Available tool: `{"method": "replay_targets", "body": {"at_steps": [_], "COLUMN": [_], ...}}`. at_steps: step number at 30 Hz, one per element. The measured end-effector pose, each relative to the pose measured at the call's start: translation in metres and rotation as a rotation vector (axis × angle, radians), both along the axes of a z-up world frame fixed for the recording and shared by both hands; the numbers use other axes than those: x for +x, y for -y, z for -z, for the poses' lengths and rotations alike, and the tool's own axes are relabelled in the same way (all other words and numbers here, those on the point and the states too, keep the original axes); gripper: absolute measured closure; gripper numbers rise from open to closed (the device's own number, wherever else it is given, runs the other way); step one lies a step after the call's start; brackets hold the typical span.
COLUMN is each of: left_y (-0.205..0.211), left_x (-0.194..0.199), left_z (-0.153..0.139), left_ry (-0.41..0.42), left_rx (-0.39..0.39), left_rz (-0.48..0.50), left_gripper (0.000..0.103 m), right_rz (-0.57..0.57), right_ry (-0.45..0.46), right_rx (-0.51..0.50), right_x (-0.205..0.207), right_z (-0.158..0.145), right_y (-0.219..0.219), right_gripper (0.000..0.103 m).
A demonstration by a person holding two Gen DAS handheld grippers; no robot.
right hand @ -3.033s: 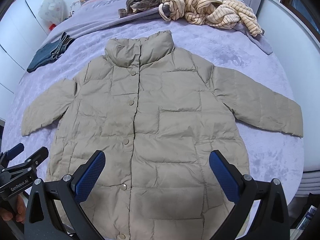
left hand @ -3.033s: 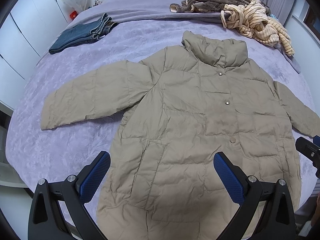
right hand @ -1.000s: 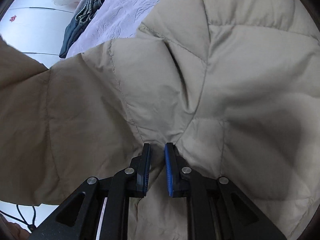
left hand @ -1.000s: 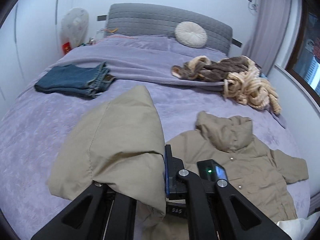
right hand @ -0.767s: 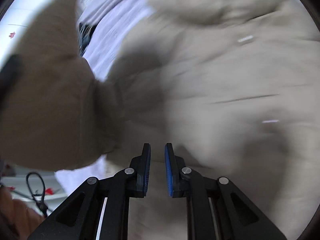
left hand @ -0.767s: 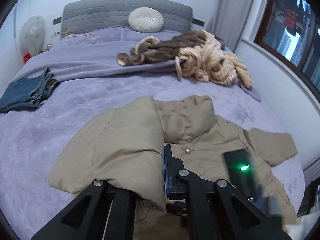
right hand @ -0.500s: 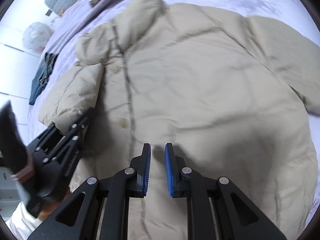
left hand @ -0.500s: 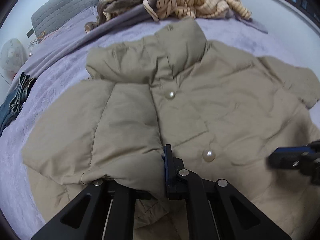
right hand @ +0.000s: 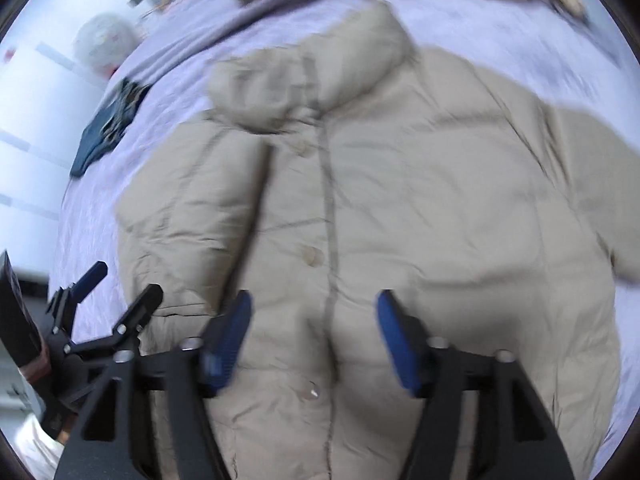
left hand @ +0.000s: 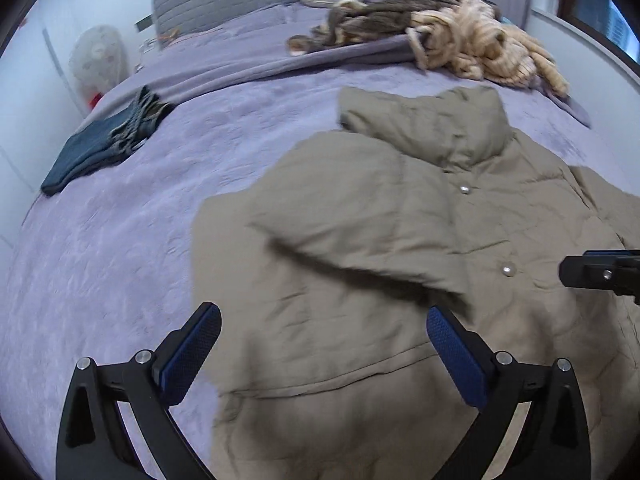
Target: Fold large clothes
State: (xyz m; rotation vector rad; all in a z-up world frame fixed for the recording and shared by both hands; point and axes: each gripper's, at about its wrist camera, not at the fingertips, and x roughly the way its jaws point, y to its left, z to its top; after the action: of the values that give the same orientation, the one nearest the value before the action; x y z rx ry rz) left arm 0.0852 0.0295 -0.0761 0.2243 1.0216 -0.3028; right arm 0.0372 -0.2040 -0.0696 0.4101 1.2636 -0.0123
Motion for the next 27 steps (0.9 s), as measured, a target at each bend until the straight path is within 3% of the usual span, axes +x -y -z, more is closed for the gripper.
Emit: {"method": "replay_targets", "body": {"at_steps": [2,3,5,8,11,13,15,20,21,22,23,25,27], "left_y": [-0.043,-0.062,-0.095,-0.116,-0.11,-0.104,-0.1,-0.096,-0.095,-0.092,-0.09,-0.082,-0.078], "left_x": [0.011,0.018,0.035,0.045,0.04,0.037,0.036,0.037,0.039,0.042,0.043,0.049,0.052], "left_z": [0.008,0.013,0.033,0.057,0.07,0.074,0.076,0.077,0.078,0.078,0.079,0.078,0.074], "left_ry": [-0.073,-0.112,-0.193,-0.273,-0.257,-0.239,-0.227,-0.211,-0.21,-0.21,-0.209,-0.21,-0.208], "left_rx": [-0.059,-0.087,-0.137,-0.204,-0.147,-0.096,-0.078,-0.047,-0.044,-0.045,-0.039,-0.024,0.001], "left_rz": [-0.097,-0.157,-0.263,-0.35,-0.347,-0.335,-0.332,-0.312,-0.308,-0.302,-0.298,-0.282,-0.278], "left_gripper": [0.005,0.016,0.028,0.028,0.028,0.028,0.028,0.028,0.028,0.028,0.028,0.028,0.033], "right_rz": [-0.118,-0.19,-0.307,-0.447,-0.495,-0.432,-0.307,0.048,0.103,0.163,0.203,0.314,0.364], "right_ry": [0.049,0.066,0.083,0.092,0.097,0.117,0.131,0.18,0.159,0.122,0.084,-0.009,-0.034], "right_rx": [-0.076,-0.125,-0.225,-0.415,-0.519,-0.557,-0.508,-0.222,-0.158,-0.047,0.044,0.189,0.255], "right_x": [0.009,0.015,0.022,0.027,0.042,0.057,0.064,0.04,0.035,0.026,0.02,0.004,-0.01], "right_z": [-0.012,-0.014,-0.012,0.0,0.013,0.012,0.0,-0.017,-0.01,0.003,0.015,0.048,0.068], "right_y": [-0.032,-0.054,-0.086,-0.133,-0.156,-0.147,-0.117,0.0,0.021,0.046,0.062,0.09,0.101], "right_gripper": [0.02,0.02,0.019,0.02,0.02,0.02,0.02,0.02,0.03,0.049,0.098,0.098,0.098]}}
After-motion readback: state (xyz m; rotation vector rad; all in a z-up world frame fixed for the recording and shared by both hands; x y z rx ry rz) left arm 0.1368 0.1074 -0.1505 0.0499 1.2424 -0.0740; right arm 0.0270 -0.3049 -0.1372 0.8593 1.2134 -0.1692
